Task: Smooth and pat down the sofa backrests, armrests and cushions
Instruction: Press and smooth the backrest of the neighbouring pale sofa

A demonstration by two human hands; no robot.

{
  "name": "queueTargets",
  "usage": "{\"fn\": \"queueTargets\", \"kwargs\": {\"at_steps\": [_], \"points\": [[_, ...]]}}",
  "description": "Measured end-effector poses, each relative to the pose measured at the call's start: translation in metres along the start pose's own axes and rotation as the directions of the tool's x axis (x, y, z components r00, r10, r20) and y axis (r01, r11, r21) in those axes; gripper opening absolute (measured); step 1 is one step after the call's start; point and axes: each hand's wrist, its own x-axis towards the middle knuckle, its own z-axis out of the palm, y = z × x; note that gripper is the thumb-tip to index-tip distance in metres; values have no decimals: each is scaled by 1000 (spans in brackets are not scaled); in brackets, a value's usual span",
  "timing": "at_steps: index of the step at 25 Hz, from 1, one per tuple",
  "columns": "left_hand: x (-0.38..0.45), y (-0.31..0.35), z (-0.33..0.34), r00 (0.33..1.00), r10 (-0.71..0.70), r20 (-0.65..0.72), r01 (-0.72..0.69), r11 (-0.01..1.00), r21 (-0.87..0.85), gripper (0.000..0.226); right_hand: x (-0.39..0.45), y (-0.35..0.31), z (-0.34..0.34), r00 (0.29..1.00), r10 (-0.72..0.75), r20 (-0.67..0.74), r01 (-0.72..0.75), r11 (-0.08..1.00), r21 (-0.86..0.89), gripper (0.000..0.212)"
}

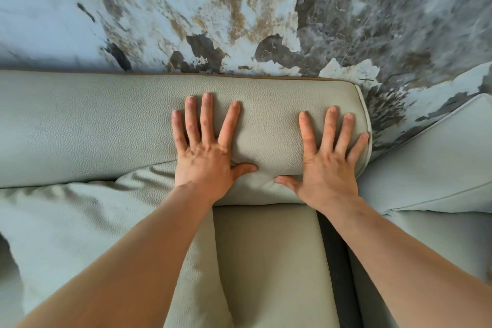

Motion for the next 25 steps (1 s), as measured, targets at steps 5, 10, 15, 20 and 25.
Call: {"fn": "queueTargets", "kwargs": {"at_steps": [5,10,15,20,25], "points": [[0,3,-4,998,-29,57,28,999,17,122,0,1,3,1000,-15,-15,15,999,33,146],[-2,2,-58,949,-34,315,11,997,73,118,-3,16,-53,967,-79,241,54,993,108,123],[-55,8,-123,933,-39,359,37,999,12,106,-74,-4,-96,969,-106,224,55,973,222,102],[-118,-21,-204,915,-94,392,100,995,7,98,-140,-38,-145,946,-120,301,60,978,199,103],[-189,-90,-302,905,-205,373,197,979,61,97,-195,-120,-221,931,-168,323,101,972,214,103]]}}
